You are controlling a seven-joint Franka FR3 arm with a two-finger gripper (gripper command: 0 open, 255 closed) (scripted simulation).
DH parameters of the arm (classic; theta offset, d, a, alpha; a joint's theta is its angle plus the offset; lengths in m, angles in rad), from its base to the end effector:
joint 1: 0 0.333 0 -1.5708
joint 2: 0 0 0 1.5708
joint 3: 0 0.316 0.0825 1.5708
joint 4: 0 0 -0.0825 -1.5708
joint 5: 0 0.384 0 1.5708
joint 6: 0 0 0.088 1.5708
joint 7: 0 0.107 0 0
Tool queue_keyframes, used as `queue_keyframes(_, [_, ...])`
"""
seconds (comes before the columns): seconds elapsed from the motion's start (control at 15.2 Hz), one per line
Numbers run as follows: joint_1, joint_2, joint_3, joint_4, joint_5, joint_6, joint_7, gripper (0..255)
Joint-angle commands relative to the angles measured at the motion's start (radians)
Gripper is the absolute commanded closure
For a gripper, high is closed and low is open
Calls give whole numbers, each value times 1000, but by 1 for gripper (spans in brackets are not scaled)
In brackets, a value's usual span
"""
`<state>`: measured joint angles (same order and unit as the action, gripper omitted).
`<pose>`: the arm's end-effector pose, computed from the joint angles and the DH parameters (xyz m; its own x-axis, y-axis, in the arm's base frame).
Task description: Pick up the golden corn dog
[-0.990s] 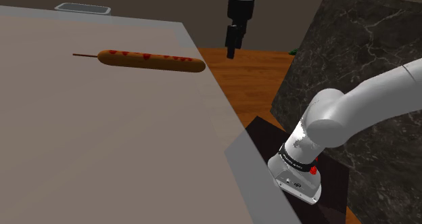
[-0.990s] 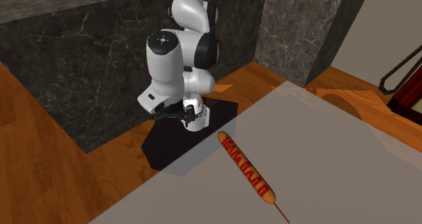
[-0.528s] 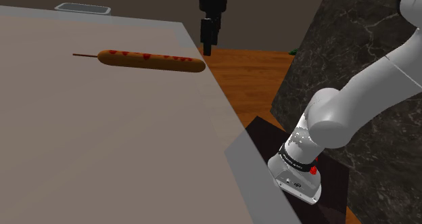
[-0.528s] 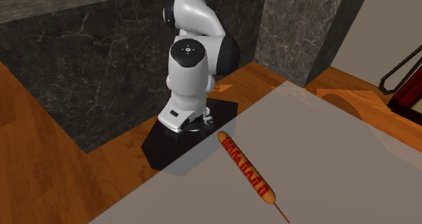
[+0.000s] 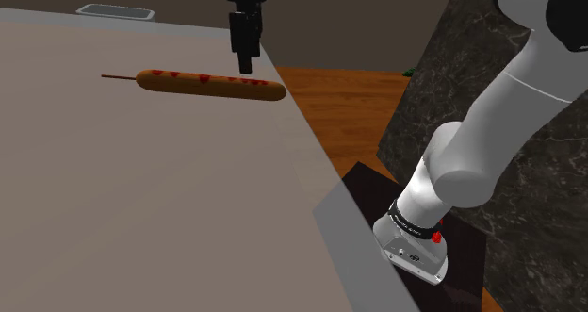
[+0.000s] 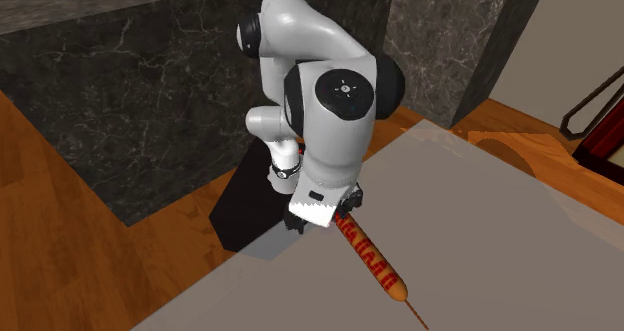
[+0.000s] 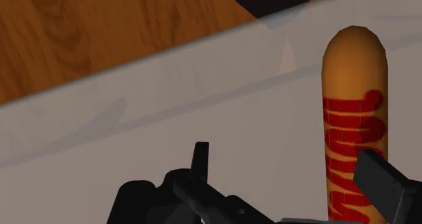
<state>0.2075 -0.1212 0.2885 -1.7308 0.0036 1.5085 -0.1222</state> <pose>0.4432 0.2498 0.6062 0.8128 0.5723 -0.1088 0.5772 -0.8164 0.0177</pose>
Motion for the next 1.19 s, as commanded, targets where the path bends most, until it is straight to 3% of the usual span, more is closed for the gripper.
queue_keyframes(0.0, [20,60,25,75,-6,-20,2,0])
queue_keyframes(0.4, [89,244,90,322,-47,-98,14,0])
queue_keyframes(0.99, [81,213,85,180,-36,15,7,0])
queue_keyframes(1.06, [81,213,85,179,-36,15,7,255])
queue_keyframes(1.12, [81,212,85,179,-36,15,7,255])
